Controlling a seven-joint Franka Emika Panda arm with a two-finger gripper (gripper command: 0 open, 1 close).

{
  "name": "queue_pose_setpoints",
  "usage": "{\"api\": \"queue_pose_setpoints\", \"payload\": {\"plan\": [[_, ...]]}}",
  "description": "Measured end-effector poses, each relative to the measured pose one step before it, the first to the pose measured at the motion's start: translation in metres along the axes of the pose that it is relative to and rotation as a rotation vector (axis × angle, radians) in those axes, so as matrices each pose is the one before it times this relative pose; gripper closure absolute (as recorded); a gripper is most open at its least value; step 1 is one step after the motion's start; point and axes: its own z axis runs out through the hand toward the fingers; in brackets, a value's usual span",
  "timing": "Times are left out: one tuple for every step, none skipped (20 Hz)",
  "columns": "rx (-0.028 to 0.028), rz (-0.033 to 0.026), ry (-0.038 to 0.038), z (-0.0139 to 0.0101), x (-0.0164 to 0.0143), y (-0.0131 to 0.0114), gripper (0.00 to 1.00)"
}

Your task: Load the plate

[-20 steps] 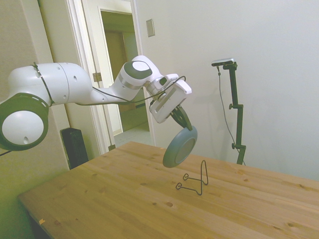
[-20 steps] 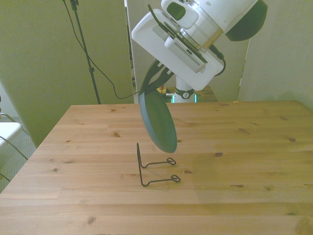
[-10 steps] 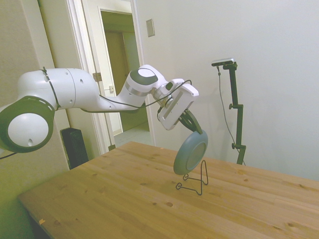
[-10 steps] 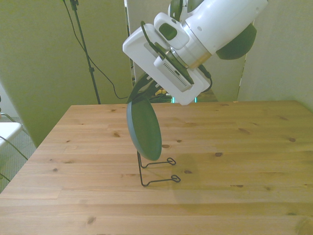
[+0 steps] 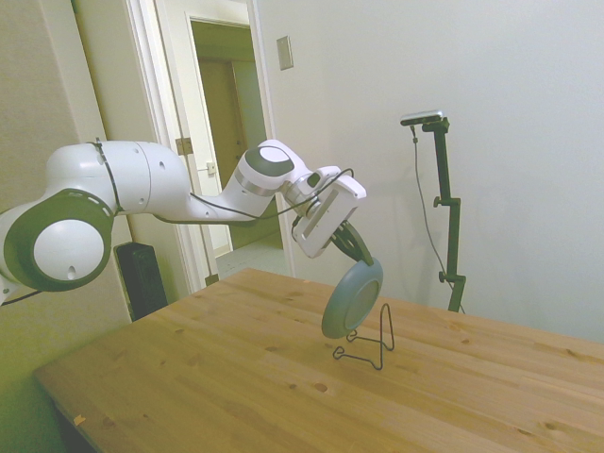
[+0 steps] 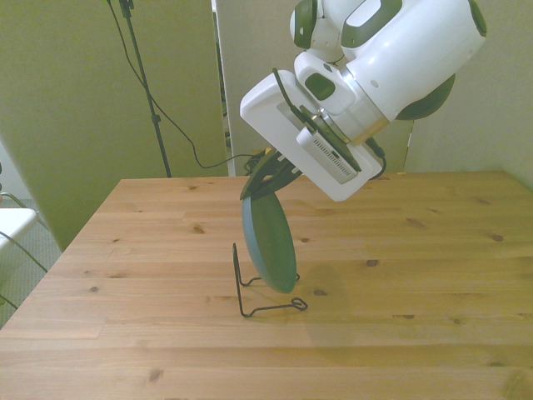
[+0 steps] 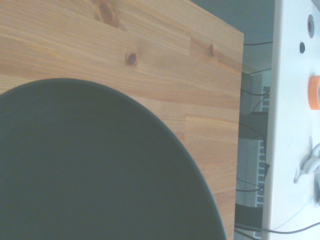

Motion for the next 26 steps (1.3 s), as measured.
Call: {"api": "queue_pose_setpoints", "payload": {"plan": [[-0.00116,0.00096,-0.00137,0.00108,-0.0011,-0.00178,1.0],[-0.00171,0.00073,-0.00111,0.00128,-0.00052,-0.00126,1.0],[-0.00222,-0.0003,-0.00098,0.00153,-0.00031,-0.001,1.0],[-0.00314,-0.00029,-0.00085,0.00181,-0.00006,-0.00069,1.0],[-0.00291,0.00023,-0.00034,0.00161,0.00029,-0.00035,1.0],[-0.00239,0.00107,-0.00026,0.00155,0.00065,-0.00028,1.0],[-0.00214,0.0017,-0.00029,0.00167,0.00097,-0.00005,1.0],[-0.00214,0.0015,-0.00024,0.00164,0.00089,-0.00017,1.0],[-0.00216,0.00081,-0.00045,0.00164,0.0006,-0.00039,1.0],[-0.00128,0.00102,-0.00015,0.0013,0.0007,-0.00056,1.0],[-0.00003,0.00133,0.00131,0.00033,0.001,-0.00065,1.0],[-0.00017,0.00049,0.00211,0.00013,0.00087,-0.0011,1.0],[-0.00068,-0.0008,0.00327,0.00018,0.00077,-0.00154,1.0],[-0.00191,-0.00178,0.00511,0.0001,0.00076,-0.0012,1.0],[-0.00282,-0.00178,0.00616,0.00022,0.00111,-0.00122,1.0],[-0.00154,-0.00265,0.00376,0.00039,0.00094,-0.00099,1.0],[-0.0012,-0.00299,0.00216,0.00074,0.00106,-0.00047,1.0],[-0.00072,-0.00253,0.00153,0.00065,0.001,-0.00032,1.0],[-0.00012,-0.00099,0.00087,0.00034,0.00078,-0.00017,1.0],[-0.00021,-0.0019,0.00026,0.00031,0.00049,0.00008,1.0],[-0.00039,-0.00282,0.00014,0.00018,0.00004,-0.00003,1.0],[-0.00046,-0.00316,0.00053,0.0,0.00005,0.00004,1.0],[-0.00117,-0.00311,0.00121,0.00004,0.00013,0.00013,1.0],[-0.00239,-0.00368,0.0025,0.00005,0.00023,0.00021,1.0],[-0.00246,-0.00311,0.00255,0.00006,0.00026,0.00025,1.0],[-0.00178,-0.0018,0.00181,0.00006,0.00022,0.00022,1.0]]}}
